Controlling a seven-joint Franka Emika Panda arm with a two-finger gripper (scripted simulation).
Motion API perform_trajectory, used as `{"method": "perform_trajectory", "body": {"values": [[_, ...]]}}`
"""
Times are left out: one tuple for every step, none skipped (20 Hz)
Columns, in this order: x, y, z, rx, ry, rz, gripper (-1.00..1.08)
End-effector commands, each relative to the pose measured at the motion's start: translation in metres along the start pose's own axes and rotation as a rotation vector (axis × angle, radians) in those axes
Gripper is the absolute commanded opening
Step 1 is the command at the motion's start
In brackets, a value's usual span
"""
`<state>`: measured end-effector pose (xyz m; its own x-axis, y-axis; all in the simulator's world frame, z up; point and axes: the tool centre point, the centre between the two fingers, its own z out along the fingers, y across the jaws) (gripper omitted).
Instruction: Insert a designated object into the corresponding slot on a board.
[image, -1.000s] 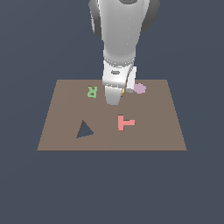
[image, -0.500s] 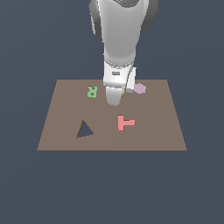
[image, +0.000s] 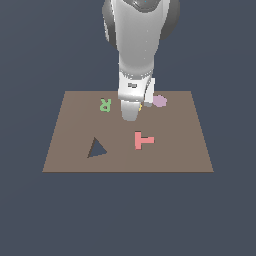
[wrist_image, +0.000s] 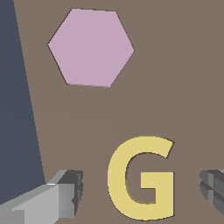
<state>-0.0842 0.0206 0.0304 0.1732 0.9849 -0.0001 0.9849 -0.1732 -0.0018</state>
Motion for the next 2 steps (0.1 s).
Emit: {"method": "perform_trajectory", "body": {"values": [[0.0, 0.0001, 0.0, 0.0, 0.0, 0.0, 1.0], [0.0, 0.0001, 0.0, 0.0, 0.0, 0.0, 1.0]]}}
